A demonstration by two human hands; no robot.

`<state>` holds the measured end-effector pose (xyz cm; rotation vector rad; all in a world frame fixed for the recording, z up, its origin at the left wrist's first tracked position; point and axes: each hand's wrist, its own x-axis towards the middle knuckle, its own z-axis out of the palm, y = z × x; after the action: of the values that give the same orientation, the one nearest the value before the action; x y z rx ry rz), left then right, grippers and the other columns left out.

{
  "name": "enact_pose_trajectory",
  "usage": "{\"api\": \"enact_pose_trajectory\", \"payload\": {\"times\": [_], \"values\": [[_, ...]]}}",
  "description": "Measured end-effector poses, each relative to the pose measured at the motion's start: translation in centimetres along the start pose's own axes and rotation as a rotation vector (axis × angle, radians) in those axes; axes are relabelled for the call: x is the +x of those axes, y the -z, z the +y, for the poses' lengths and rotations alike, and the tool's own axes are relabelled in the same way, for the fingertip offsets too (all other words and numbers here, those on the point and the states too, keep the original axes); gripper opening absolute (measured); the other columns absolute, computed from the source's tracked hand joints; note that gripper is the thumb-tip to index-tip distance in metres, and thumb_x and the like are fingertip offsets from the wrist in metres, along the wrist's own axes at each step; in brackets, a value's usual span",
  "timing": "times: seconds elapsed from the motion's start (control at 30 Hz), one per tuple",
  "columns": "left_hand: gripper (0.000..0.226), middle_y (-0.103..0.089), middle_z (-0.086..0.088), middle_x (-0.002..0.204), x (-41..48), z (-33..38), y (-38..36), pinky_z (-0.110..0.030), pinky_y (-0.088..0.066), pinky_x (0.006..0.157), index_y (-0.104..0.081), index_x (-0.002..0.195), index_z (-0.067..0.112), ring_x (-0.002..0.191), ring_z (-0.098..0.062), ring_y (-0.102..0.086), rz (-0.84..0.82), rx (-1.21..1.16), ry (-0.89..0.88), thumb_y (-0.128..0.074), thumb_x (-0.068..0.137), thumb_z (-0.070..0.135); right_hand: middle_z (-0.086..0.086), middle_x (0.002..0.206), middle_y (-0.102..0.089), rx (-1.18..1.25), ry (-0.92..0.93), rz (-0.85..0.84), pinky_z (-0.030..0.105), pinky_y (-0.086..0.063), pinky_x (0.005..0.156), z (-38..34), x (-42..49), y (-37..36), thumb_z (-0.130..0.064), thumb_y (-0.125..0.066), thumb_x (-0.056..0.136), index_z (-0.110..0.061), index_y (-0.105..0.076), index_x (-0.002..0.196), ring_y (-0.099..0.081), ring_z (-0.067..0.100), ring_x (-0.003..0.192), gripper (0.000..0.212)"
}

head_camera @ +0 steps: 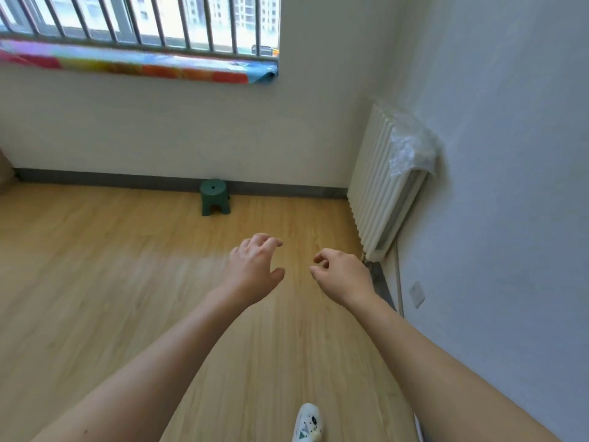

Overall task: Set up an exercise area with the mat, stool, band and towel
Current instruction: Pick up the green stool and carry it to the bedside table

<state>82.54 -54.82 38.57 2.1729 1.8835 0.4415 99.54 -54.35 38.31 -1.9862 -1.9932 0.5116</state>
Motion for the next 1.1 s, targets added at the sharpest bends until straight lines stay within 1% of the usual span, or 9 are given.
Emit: {"api": "enact_pose_trajectory", "payload": {"times": [0.1, 0.27, 0.4, 0.57, 0.63, 0.77, 0.83, 1.0, 1.1], "values": [[0.054, -0.039, 0.004, 0.146, 6.8, -1.5, 0.5, -0.035, -0.035, 0.108, -0.041, 0.14, 0.027, 0.133, -0.017, -0.037, 0.024, 0.0, 0.075, -0.058, 0.09, 0.039, -0.004, 0.114, -0.067, -0.007, 0.074, -0.017, 0.026, -0.055, 0.071, -1.1, 7.6, 0.3, -0.039, -0.051, 0.096, -0.025, -0.06, 0.124, -0.063, 0.011, 0.09, 0.032], [0.052, -0.04, 0.003, 0.145, 15.8, -3.8, 1.4, -0.035, -0.036, 0.107, -0.043, 0.138, 0.027, 0.132, -0.016, -0.038, 0.066, -0.046, 0.186, -0.06, 0.09, 0.038, -0.006, 0.113, -0.067, -0.013, 0.199, -0.036, 0.027, -0.058, 0.069, -3.2, 18.1, 1.4, -0.04, -0.052, 0.096, -0.026, -0.059, 0.124, -0.064, 0.01, 0.089, 0.032], [0.052, -0.041, 0.003, 0.144, 20.1, -6.8, 1.5, -0.034, -0.038, 0.107, -0.043, 0.138, 0.027, 0.131, -0.015, -0.039, 0.086, -0.051, 0.269, -0.06, 0.089, 0.038, -0.005, 0.118, -0.066, 0.003, 0.278, -0.089, 0.017, -0.049, 0.065, -5.8, 24.8, 0.4, -0.039, -0.054, 0.096, -0.026, -0.059, 0.125, -0.063, 0.01, 0.095, 0.032], [0.052, -0.042, 0.004, 0.143, 25.4, -11.6, 2.1, -0.034, -0.039, 0.106, -0.044, 0.137, 0.027, 0.13, -0.014, -0.04, 0.11, -0.084, 0.354, -0.06, 0.089, 0.039, -0.005, 0.118, -0.065, 0.024, 0.335, -0.149, 0.023, -0.055, 0.073, -9.6, 31.5, -2.2, -0.041, -0.055, 0.095, -0.027, -0.059, 0.126, -0.063, 0.01, 0.096, 0.034], [0.052, -0.042, 0.004, 0.143, 27.6, -13.3, 1.9, -0.034, -0.04, 0.107, -0.044, 0.137, 0.027, 0.13, -0.014, -0.04, 0.116, -0.11, 0.361, -0.06, 0.089, 0.038, -0.005, 0.118, -0.065, 0.036, 0.339, -0.155, 0.025, -0.056, 0.075, -10.6, 33.9, -2.9, -0.042, -0.056, 0.094, -0.028, -0.058, 0.126, -0.063, 0.01, 0.096, 0.034], [0.051, -0.041, 0.005, 0.144, 34.4, -18.3, 2.3, -0.037, -0.041, 0.106, -0.044, 0.137, 0.028, 0.131, -0.014, -0.04, 0.116, -0.183, 0.38, -0.06, 0.09, 0.038, -0.006, 0.118, -0.065, 0.024, 0.314, -0.16, 0.02, -0.051, 0.072, -13.8, 41.2, -4.6, -0.04, -0.057, 0.094, -0.029, -0.059, 0.125, -0.062, 0.01, 0.098, 0.033], [0.05, -0.04, 0.005, 0.144, 36.9, -20.0, 2.8, -0.038, -0.042, 0.106, -0.044, 0.137, 0.028, 0.132, -0.015, -0.04, 0.113, -0.209, 0.371, -0.06, 0.09, 0.038, -0.005, 0.117, -0.065, 0.024, 0.316, -0.152, 0.021, -0.053, 0.074, -15.3, 43.8, -4.8, -0.039, -0.058, 0.094, -0.029, -0.059, 0.125, -0.063, 0.01, 0.098, 0.032], [0.049, -0.042, 0.005, 0.143, 45.3, -29.2, 6.1, -0.036, -0.042, 0.106, -0.045, 0.136, 0.028, 0.13, -0.014, -0.041, 0.092, -0.225, 0.382, -0.059, 0.09, 0.038, -0.006, 0.117, -0.065, 0.016, 0.29, -0.202, 0.022, -0.056, 0.079, -22.5, 53.9, -7.6, -0.039, -0.059, 0.094, -0.03, -0.058, 0.125, -0.063, 0.008, 0.096, 0.033], [0.048, -0.044, 0.004, 0.143, 49.7, -34.7, 8.3, -0.035, -0.045, 0.103, -0.046, 0.135, 0.027, 0.129, -0.014, -0.043, 0.099, -0.215, 0.384, -0.058, 0.09, 0.037, -0.006, 0.116, -0.066, 0.076, 0.28, -0.214, 0.019, -0.052, 0.076, -26.8, 58.9, -9.5, -0.038, -0.058, 0.094, -0.029, -0.059, 0.125, -0.062, 0.008, 0.096, 0.032]]}}
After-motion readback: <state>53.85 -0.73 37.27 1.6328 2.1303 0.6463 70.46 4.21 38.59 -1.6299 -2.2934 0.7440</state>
